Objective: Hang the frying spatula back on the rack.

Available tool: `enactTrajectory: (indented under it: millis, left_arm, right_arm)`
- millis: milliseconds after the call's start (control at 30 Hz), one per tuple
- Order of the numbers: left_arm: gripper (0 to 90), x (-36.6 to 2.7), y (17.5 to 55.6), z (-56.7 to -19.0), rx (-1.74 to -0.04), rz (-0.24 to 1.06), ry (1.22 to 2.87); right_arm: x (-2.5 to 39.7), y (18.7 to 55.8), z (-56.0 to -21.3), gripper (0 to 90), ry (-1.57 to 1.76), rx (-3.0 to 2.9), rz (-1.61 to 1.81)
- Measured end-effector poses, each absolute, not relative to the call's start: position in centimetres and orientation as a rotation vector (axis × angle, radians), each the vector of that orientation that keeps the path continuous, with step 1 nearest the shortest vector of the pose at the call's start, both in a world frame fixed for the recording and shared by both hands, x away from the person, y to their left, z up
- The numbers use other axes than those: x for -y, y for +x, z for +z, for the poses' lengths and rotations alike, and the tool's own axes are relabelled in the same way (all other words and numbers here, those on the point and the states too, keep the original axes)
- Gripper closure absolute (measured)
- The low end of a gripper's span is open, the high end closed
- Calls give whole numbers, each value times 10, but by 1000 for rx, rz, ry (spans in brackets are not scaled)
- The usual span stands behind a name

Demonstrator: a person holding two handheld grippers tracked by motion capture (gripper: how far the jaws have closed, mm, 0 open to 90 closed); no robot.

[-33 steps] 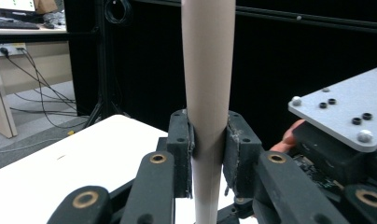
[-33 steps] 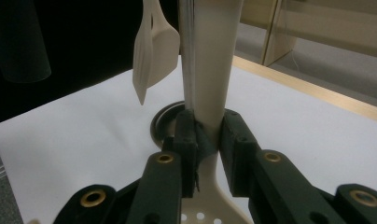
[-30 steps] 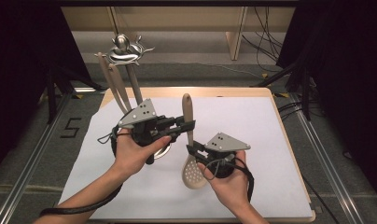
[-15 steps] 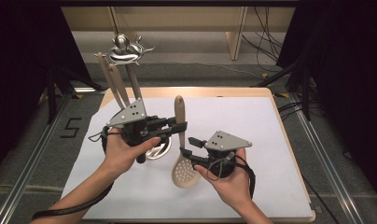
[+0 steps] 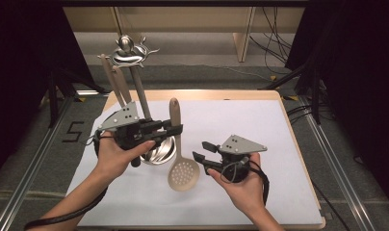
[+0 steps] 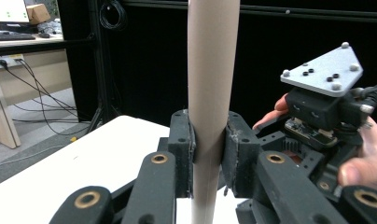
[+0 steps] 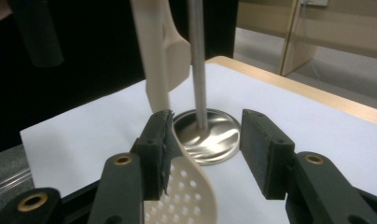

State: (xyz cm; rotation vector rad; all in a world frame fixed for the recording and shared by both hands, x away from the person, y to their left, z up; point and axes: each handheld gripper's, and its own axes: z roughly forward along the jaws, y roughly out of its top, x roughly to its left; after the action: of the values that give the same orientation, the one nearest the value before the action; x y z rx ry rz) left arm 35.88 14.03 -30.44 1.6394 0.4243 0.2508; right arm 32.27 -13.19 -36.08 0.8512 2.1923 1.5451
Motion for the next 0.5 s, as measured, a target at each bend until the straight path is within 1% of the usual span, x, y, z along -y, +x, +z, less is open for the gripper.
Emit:
enactTrajectory:
  millis: [167, 200, 267, 300, 333, 367, 500]
  left_arm:
    - [747, -146, 359, -303, -425, 260, 1637]
    - [747, -149, 358, -302, -444, 253, 1637]
    - [747, -152, 360, -300, -429, 266, 1638]
    - [747, -153, 360, -299, -437, 277, 1634]
    - [747, -157, 364, -297, -388, 328, 1650]
    - [747, -157, 361, -297, -432, 286, 1633]
    - [746, -161, 365, -294, -436, 286, 1638]
  right_arm:
    - [143, 324, -363, 543, 936, -2166, 1533]
    - [149, 328, -365, 540, 952, -2148, 1550]
    - [156, 332, -367, 537, 973, -2127, 1543]
    - [160, 335, -369, 536, 973, -2121, 1539]
    - [163, 336, -370, 536, 1007, -2119, 1542]
    - [166, 338, -372, 536, 1019, -2103, 1549]
    - [177, 341, -380, 535, 1107, -2096, 1525]
